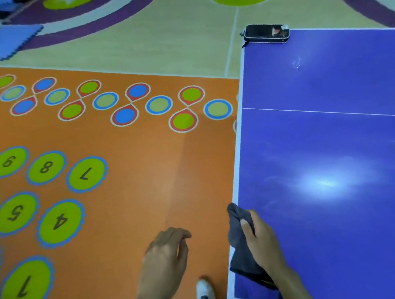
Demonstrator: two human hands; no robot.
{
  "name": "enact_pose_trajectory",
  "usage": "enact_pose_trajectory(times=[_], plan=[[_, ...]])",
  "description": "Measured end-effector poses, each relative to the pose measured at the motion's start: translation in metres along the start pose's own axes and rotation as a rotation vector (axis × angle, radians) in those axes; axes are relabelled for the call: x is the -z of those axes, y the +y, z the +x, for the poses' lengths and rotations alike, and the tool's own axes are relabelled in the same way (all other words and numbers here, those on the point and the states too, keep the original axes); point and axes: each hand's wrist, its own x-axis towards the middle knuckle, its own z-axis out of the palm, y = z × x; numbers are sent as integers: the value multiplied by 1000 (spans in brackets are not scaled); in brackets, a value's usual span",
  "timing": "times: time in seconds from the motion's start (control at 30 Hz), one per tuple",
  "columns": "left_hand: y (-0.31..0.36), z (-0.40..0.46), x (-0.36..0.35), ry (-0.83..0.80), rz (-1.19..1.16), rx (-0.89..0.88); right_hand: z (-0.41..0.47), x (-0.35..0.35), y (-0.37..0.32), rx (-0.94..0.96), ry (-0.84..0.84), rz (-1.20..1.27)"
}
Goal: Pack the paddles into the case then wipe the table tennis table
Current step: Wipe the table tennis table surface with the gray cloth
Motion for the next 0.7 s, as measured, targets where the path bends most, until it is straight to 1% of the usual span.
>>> enact_pose_trajectory(times=[0.1, 0.2, 0.4, 0.53, 0.7], plan=[[-33, 47, 16, -52, 17, -14, 29, -17, -27, -30, -6, 72], [-51, 93, 27, -111, -7, -32, 51, -23, -52, -88, 21, 111], [-85, 198, 30, -168, -51, -174, 104, -42, -97, -152, 201, 211], [-110, 274, 34, -204, -104, -296, 148, -54, -132, -183, 312, 221], [-135, 362, 52, -310, -142, -380, 192, -64, -180, -223, 435, 270]])
